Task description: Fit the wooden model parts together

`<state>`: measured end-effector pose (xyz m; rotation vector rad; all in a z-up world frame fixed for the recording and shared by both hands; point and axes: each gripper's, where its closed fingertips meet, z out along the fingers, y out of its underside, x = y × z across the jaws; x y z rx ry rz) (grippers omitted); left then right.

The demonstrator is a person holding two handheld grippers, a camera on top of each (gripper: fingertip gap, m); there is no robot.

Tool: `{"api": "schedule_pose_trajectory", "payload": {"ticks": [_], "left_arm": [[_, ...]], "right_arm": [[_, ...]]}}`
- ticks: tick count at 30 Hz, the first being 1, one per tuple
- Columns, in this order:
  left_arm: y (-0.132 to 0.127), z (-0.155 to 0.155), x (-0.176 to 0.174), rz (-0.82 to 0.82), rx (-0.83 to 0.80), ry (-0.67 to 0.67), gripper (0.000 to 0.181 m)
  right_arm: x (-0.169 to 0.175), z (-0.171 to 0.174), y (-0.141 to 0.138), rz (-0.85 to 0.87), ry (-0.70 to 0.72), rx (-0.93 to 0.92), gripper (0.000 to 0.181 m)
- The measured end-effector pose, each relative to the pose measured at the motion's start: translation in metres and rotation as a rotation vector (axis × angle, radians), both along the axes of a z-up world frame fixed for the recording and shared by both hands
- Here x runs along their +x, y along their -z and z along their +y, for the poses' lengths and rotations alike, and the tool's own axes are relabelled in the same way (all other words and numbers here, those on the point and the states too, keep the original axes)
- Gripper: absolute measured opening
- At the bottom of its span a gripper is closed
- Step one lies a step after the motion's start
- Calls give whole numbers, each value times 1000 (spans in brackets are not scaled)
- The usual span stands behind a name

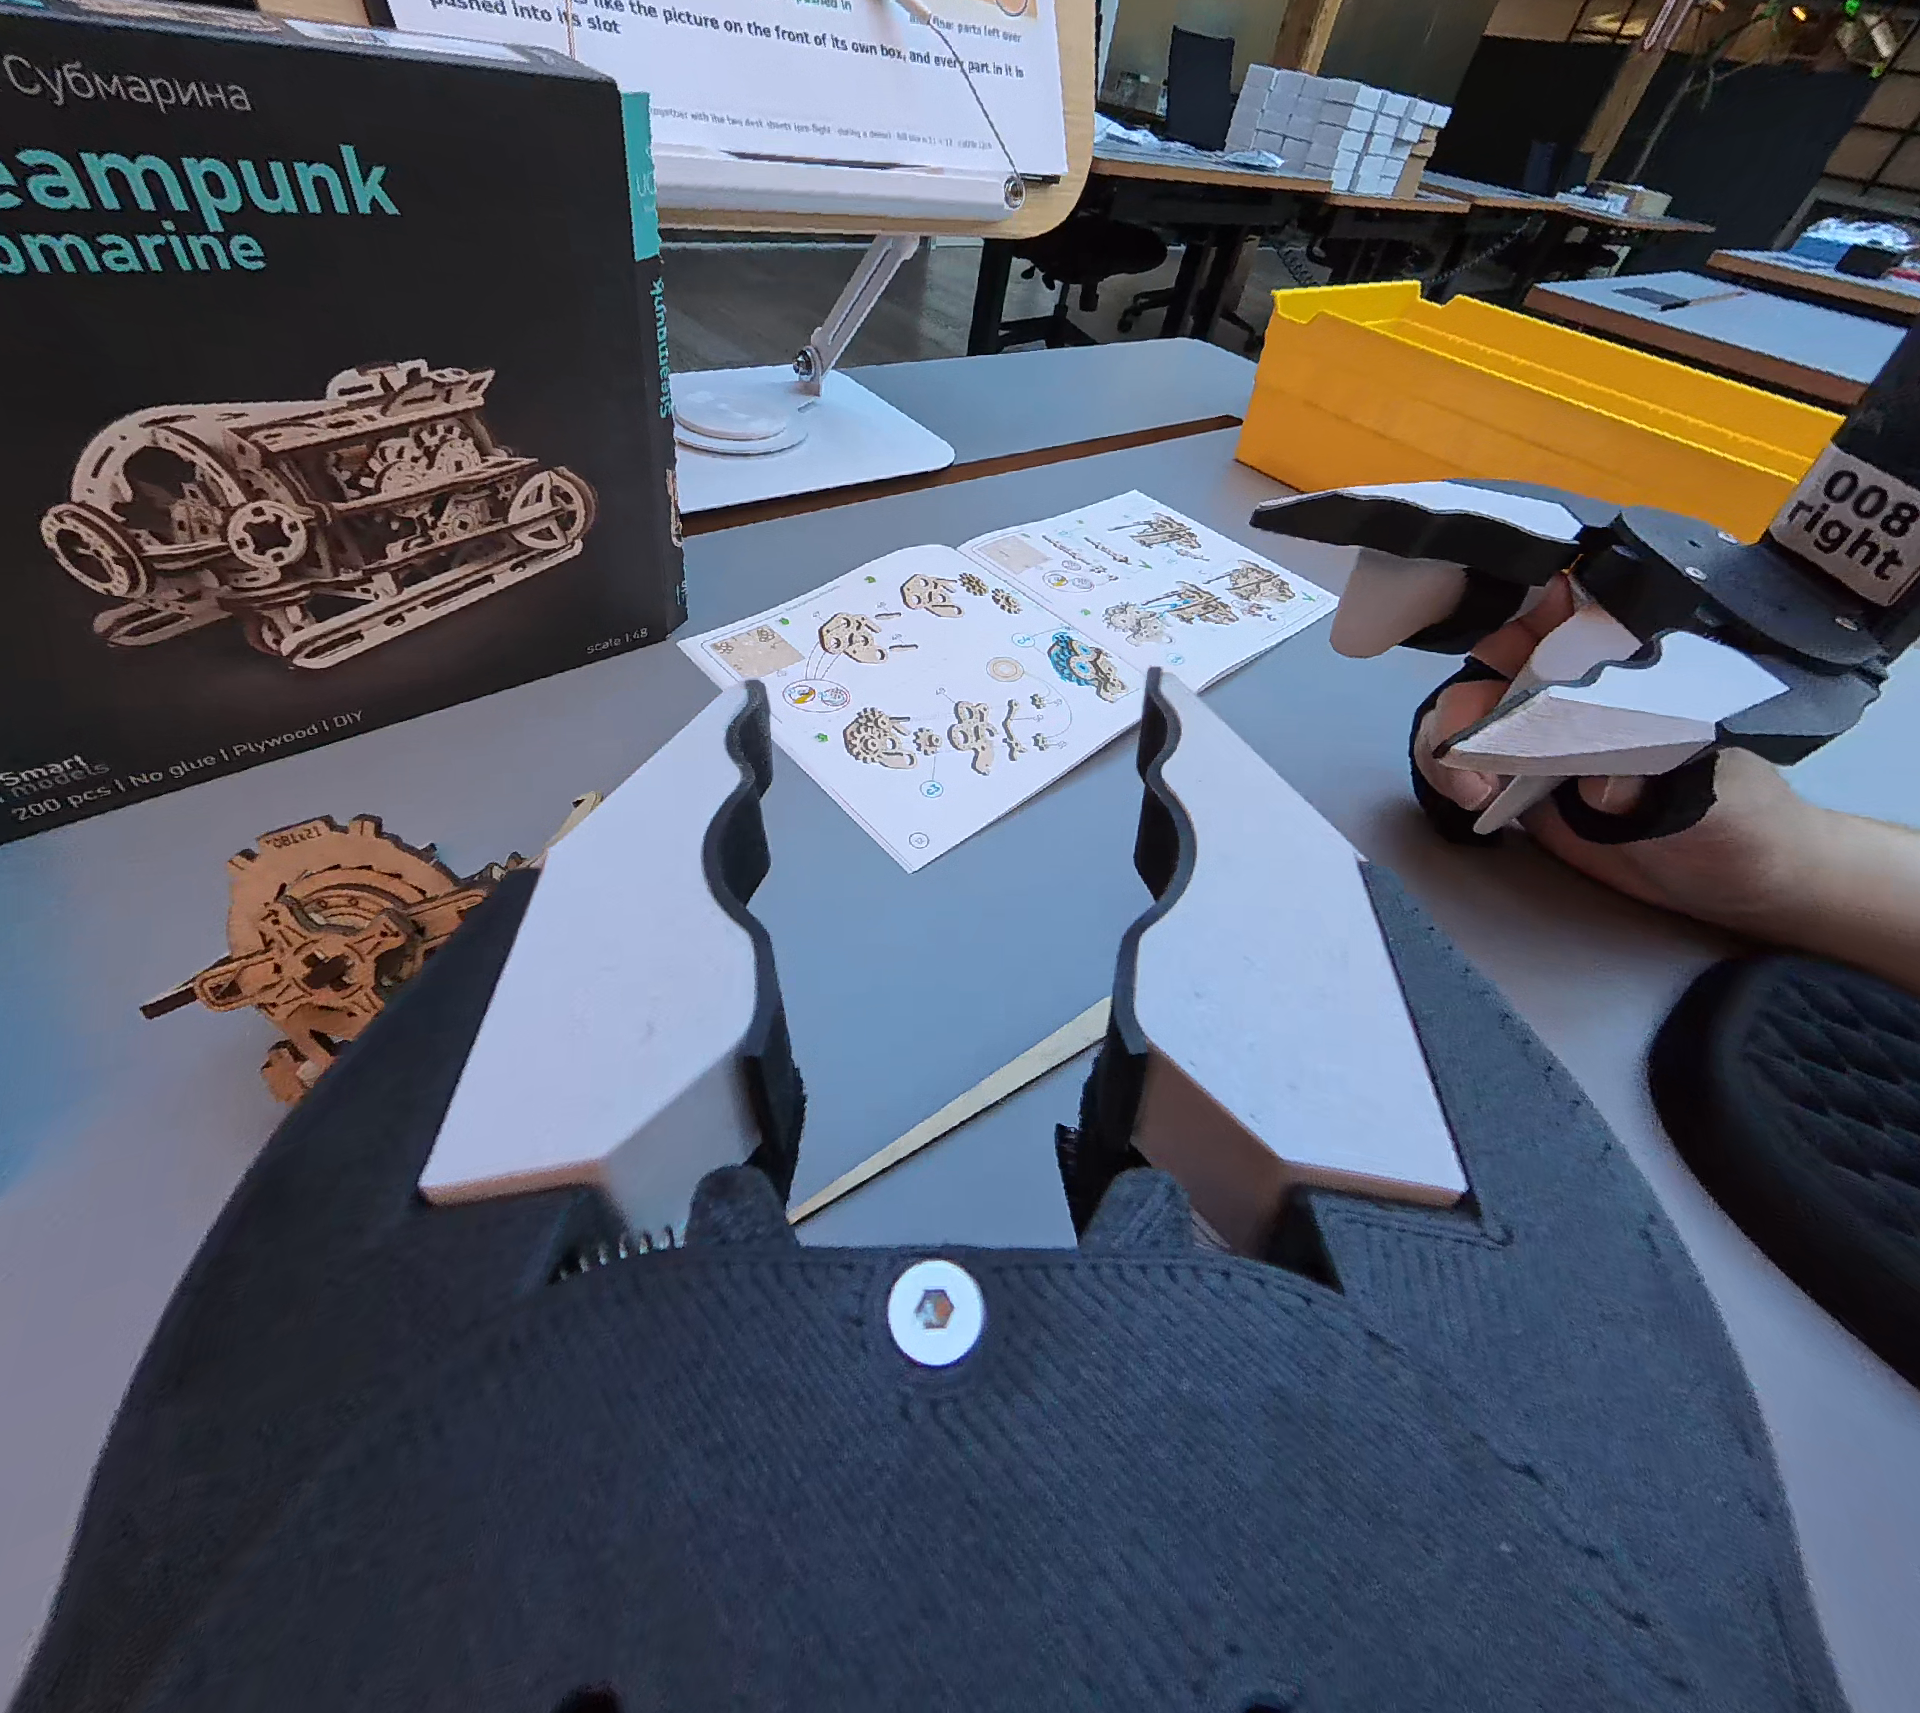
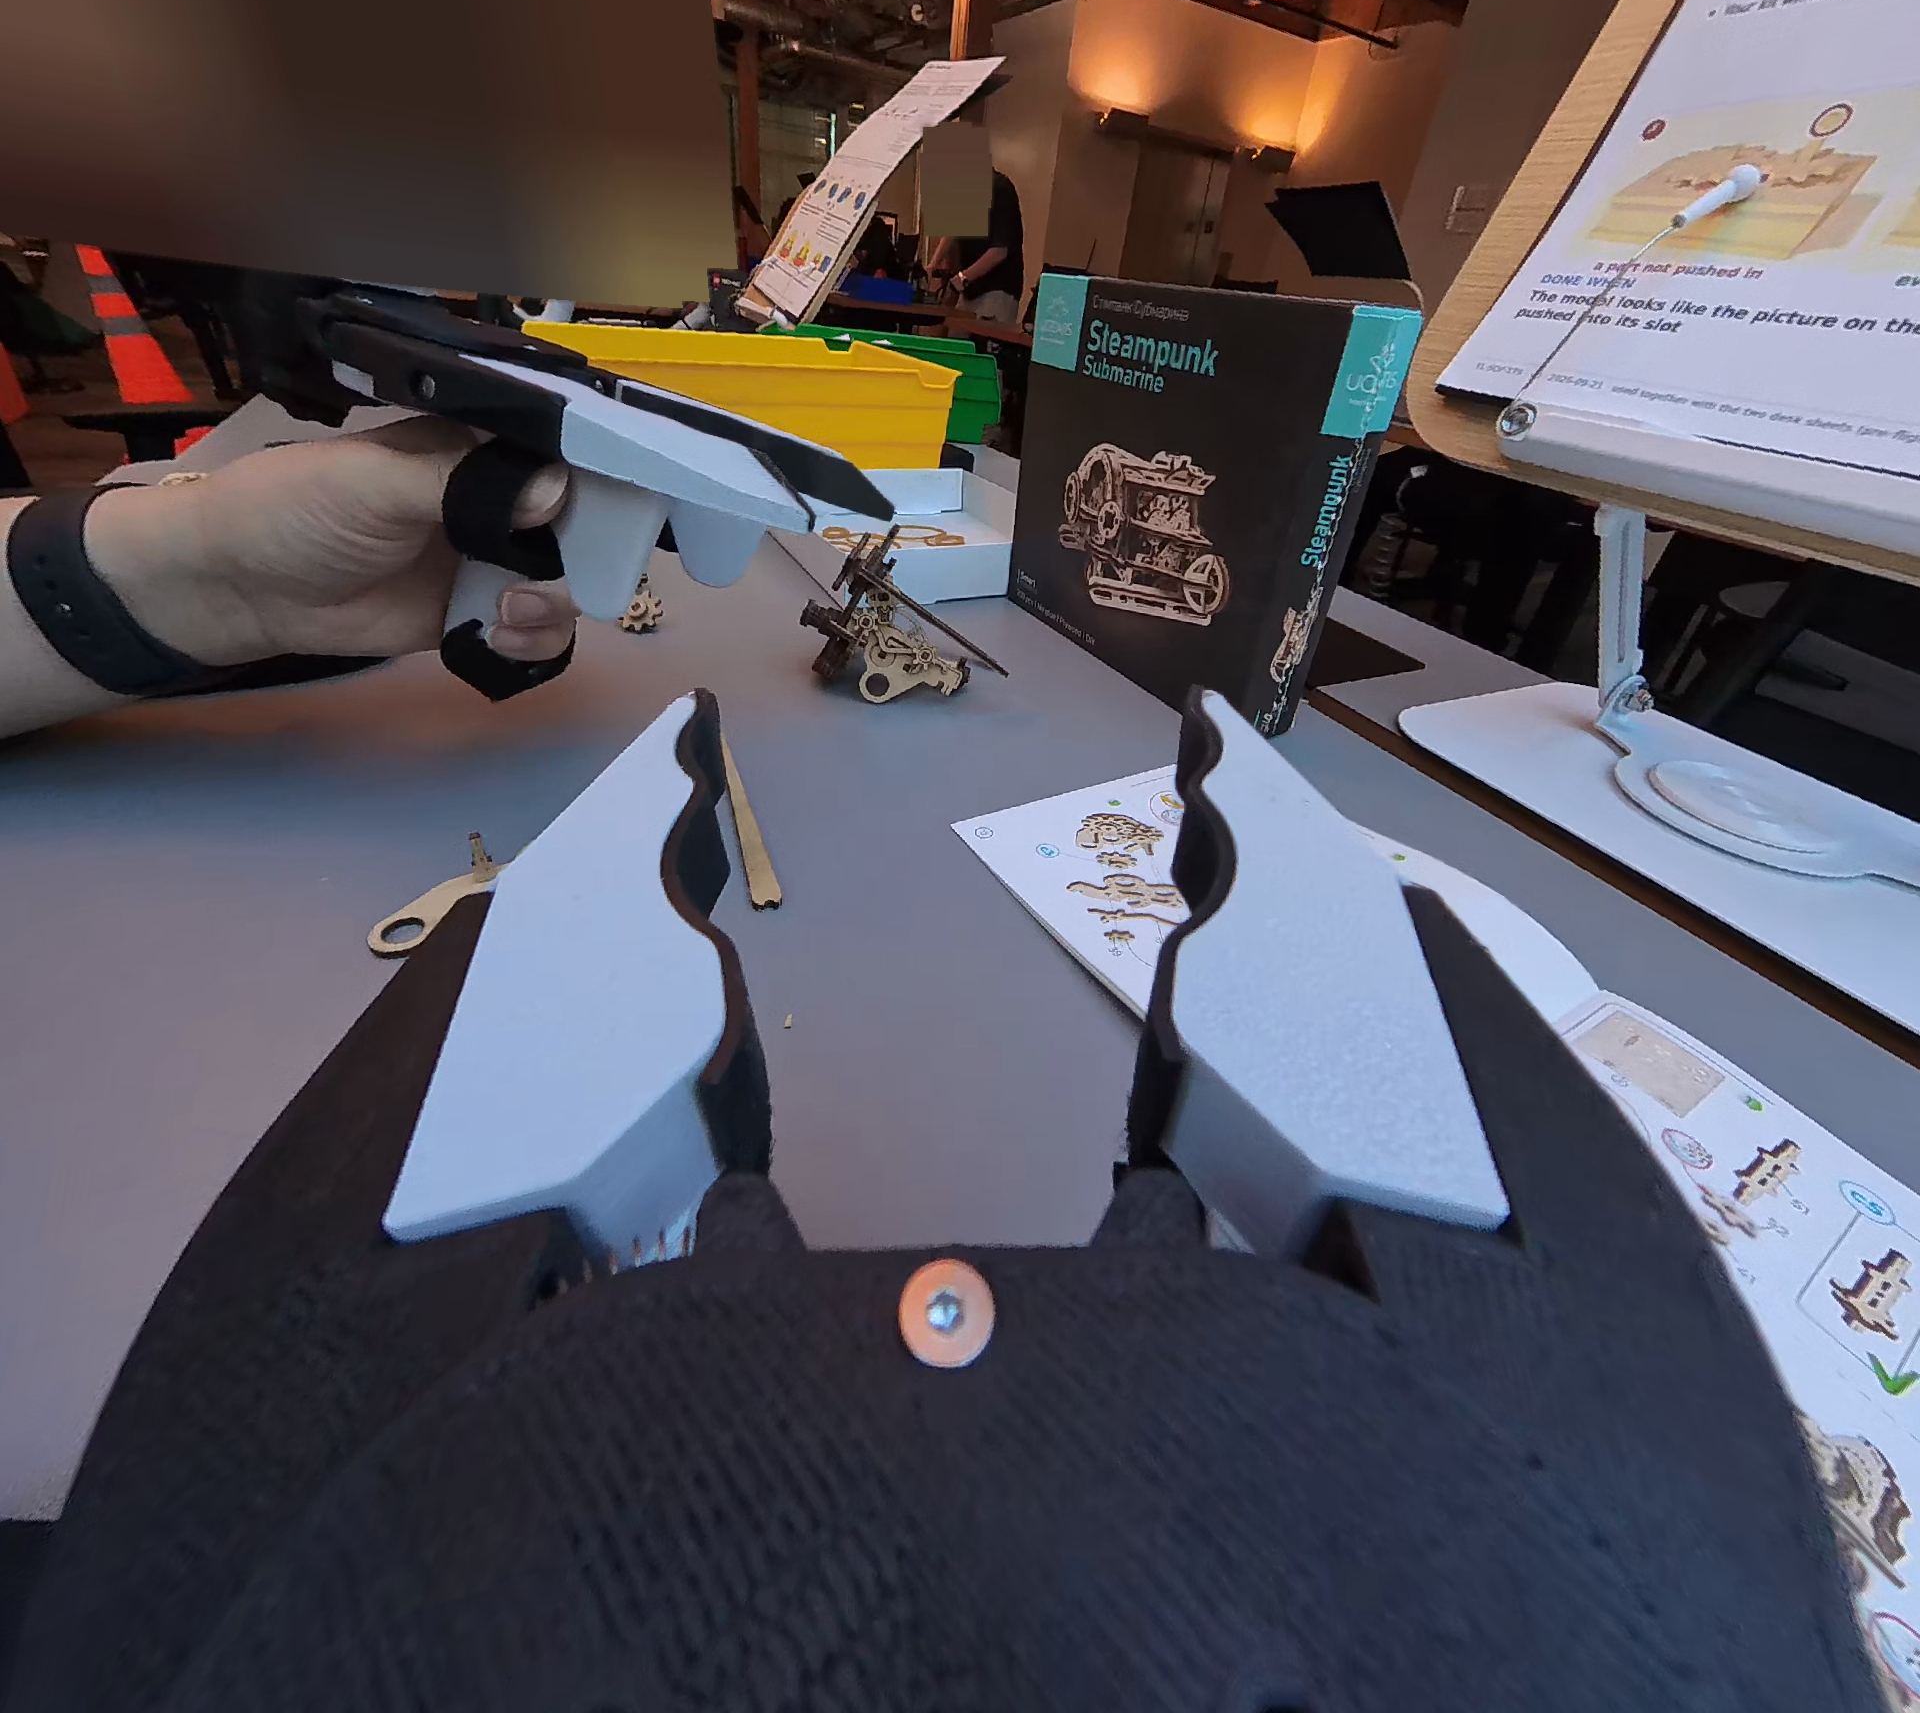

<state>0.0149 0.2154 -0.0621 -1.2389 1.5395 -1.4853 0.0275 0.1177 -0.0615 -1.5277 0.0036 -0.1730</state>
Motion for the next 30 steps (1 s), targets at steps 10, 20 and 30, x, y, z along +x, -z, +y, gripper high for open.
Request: {"api": "schedule_pose_trajectory", "payload": {"ticks": [10, 20, 30], "left_arm": [[1, -1, 0, 1, -11, 4, 69], [0, 5, 1, -1, -16, -10, 69], [0, 6, 1, -4, -13, -11, 69]], "right_arm": [[-2, 1, -3, -83, 19, 12, 89], [-14, 4, -3, -14, -78, 23, 83], [-15, 4, -3, -11, -86, 27, 78]]}}
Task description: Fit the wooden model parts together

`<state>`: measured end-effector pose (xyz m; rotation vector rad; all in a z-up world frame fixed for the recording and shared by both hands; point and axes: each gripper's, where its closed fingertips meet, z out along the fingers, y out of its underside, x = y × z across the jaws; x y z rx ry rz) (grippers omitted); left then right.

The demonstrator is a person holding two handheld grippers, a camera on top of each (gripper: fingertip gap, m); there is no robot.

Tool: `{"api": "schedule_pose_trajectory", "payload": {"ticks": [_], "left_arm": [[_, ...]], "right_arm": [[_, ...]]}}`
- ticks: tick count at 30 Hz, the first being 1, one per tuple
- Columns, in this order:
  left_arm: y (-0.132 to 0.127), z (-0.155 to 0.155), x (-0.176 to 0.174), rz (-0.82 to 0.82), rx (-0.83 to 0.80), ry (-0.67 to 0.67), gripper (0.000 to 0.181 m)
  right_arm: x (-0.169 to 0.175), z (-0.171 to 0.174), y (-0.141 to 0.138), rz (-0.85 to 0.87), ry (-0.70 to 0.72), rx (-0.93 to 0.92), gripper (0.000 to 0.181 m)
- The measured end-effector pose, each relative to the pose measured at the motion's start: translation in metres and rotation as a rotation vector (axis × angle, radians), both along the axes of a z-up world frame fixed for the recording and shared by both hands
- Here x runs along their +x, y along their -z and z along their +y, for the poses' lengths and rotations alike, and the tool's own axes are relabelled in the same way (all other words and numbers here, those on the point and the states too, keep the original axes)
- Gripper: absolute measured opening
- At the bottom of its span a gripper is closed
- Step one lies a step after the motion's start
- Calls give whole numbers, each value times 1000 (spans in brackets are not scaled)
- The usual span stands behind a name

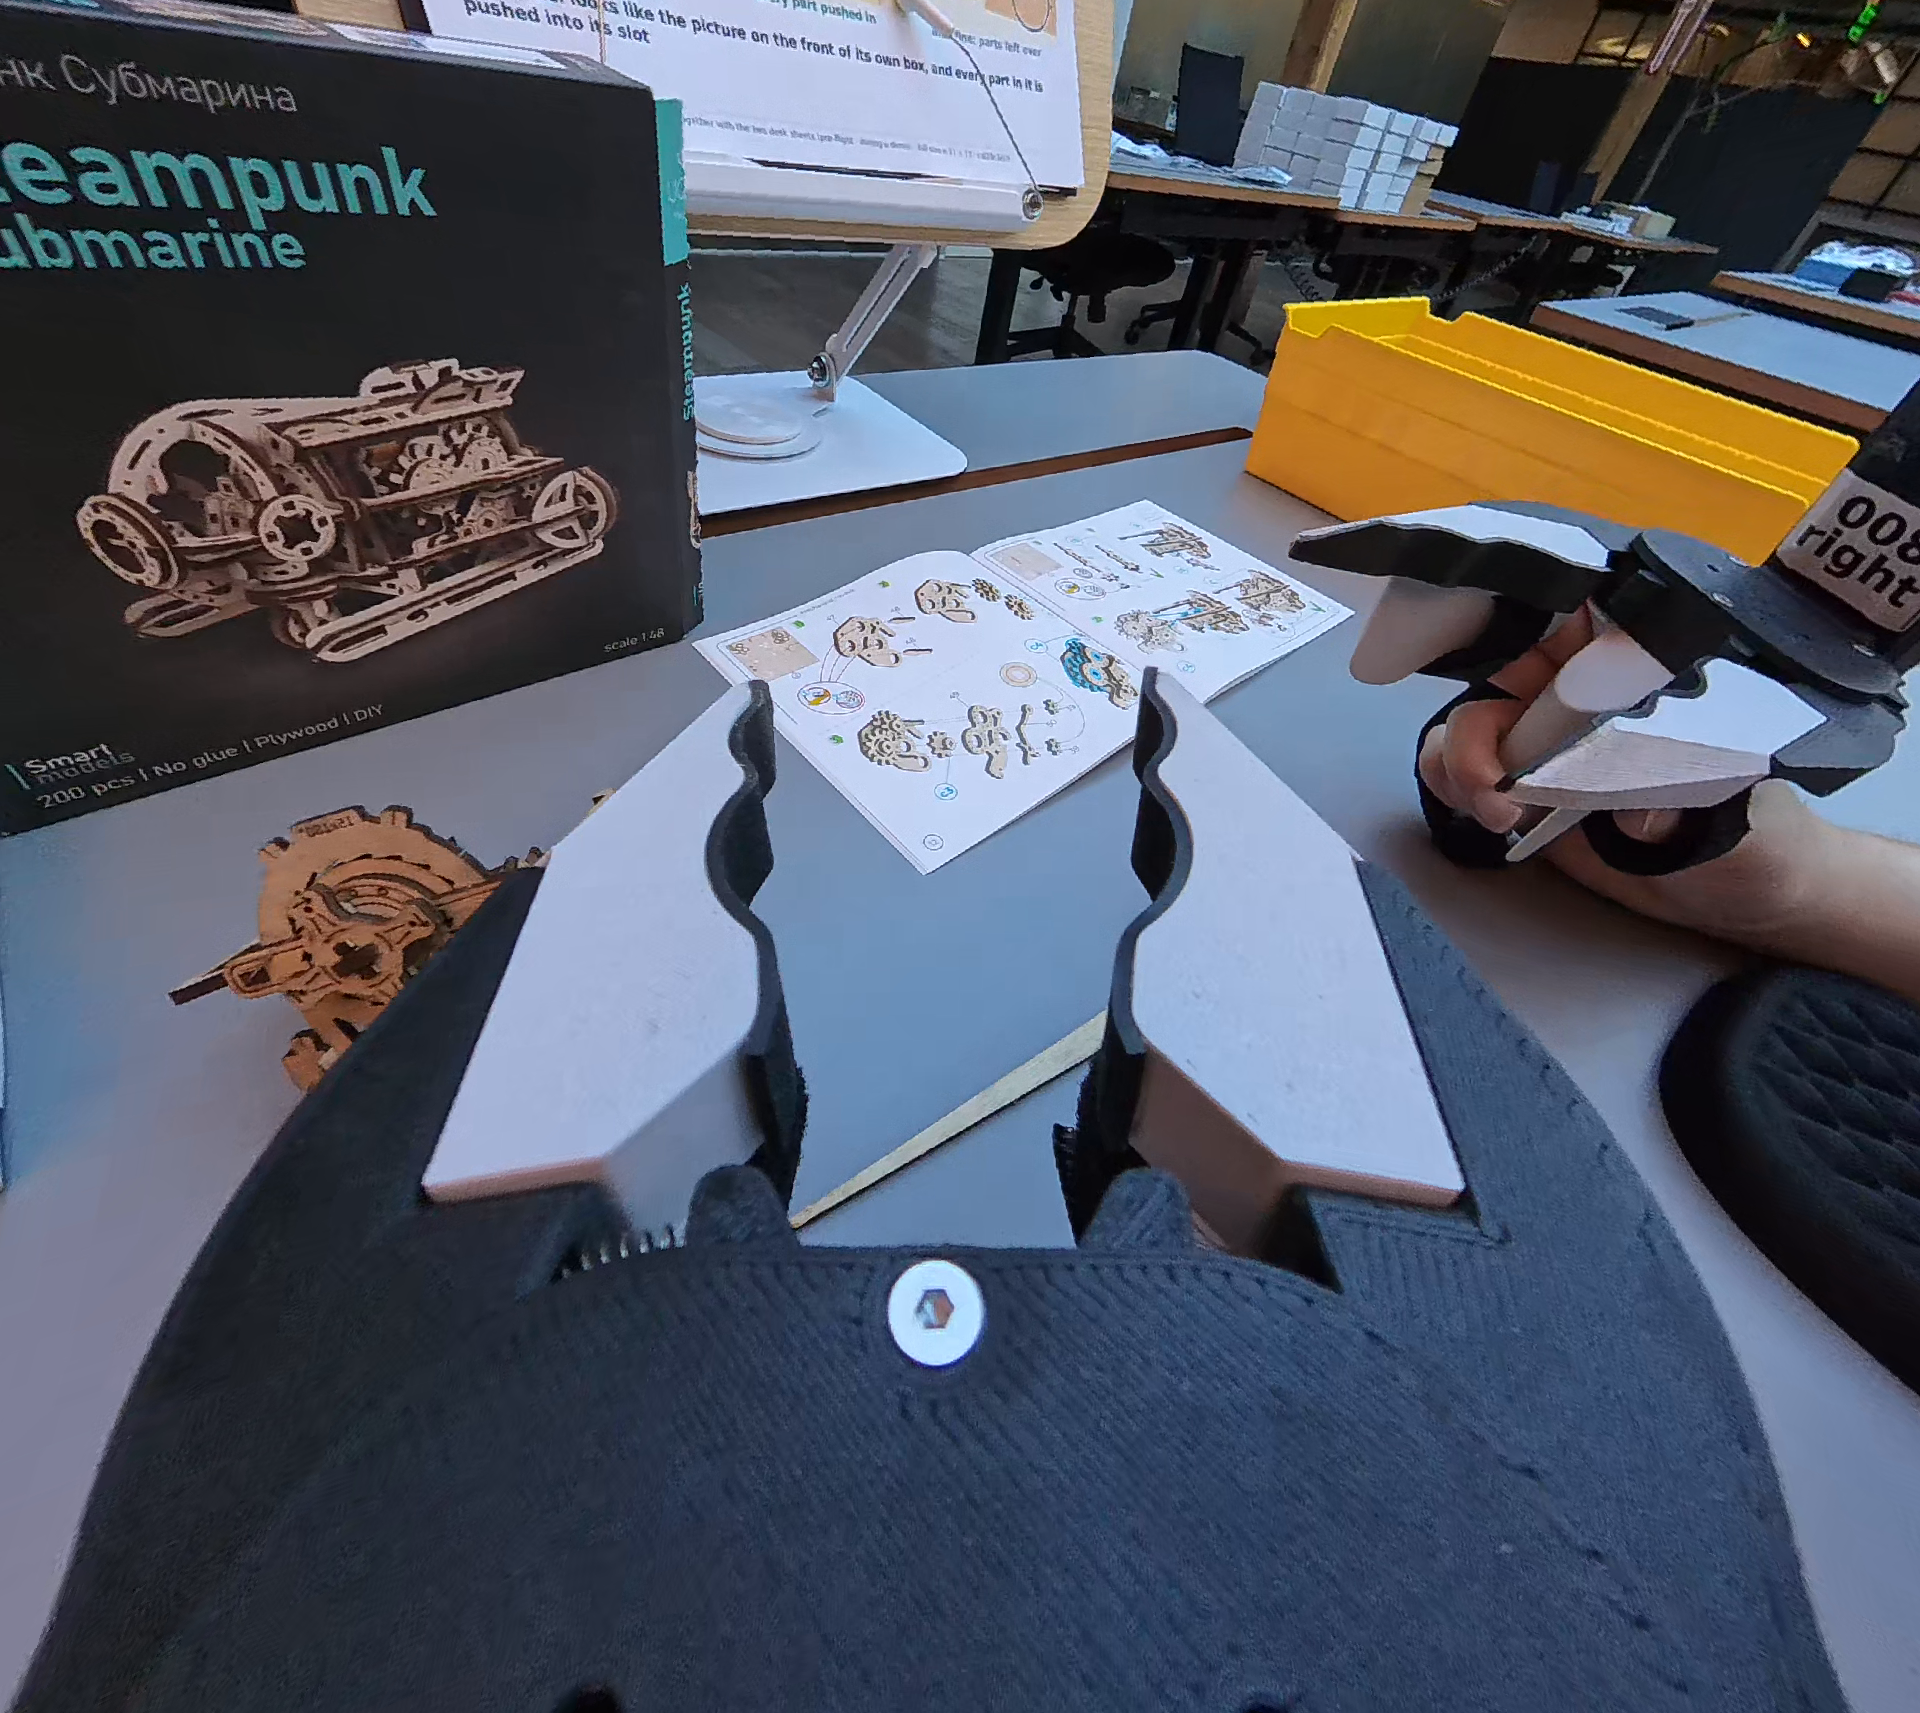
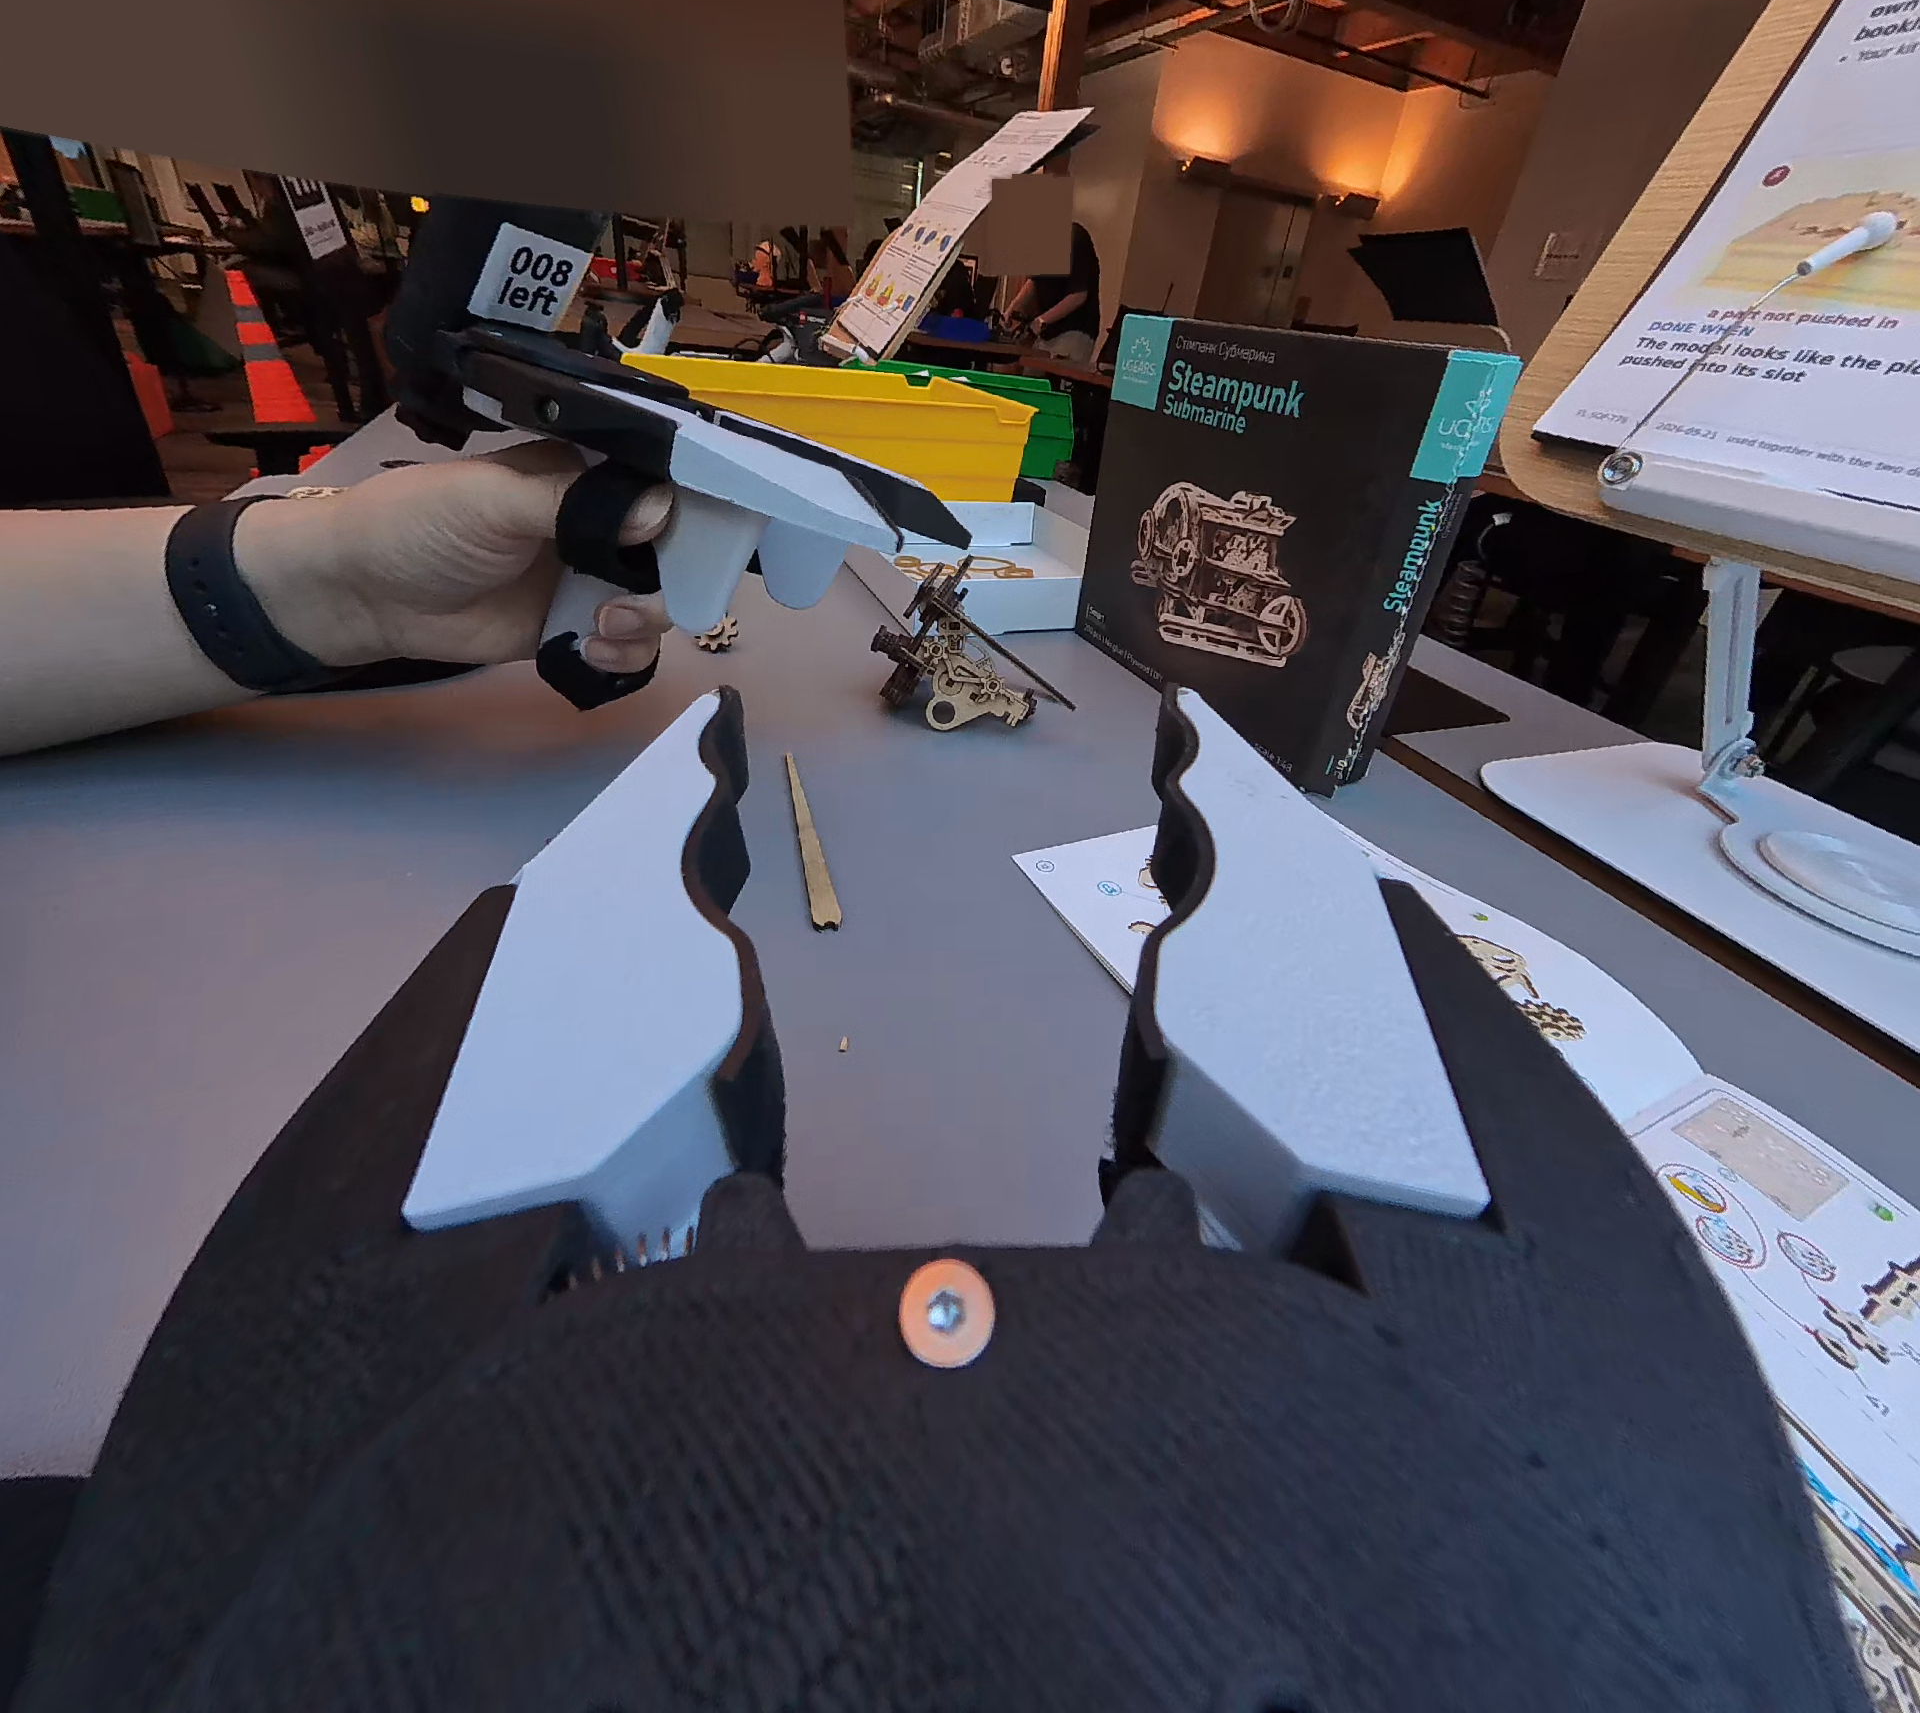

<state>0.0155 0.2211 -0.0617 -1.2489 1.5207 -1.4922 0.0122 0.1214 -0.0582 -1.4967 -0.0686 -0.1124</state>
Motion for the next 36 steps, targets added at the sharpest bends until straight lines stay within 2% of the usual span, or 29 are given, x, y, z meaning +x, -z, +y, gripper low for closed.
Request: {"api": "schedule_pose_trajectory", "payload": {"ticks": [7, 14, 36], "left_arm": [[-5, 10, -1, -14, -4, -36, 69], [-18, 26, -5, -43, -11, -81, 67], [-15, 28, -4, -33, -17, -88, 65]], "right_arm": [[4, -1, -1, 18, 13, 7, 77], [4, -1, 5, 54, 20, -39, 67], [1, 0, 6, 37, 8, -45, 57]]}}
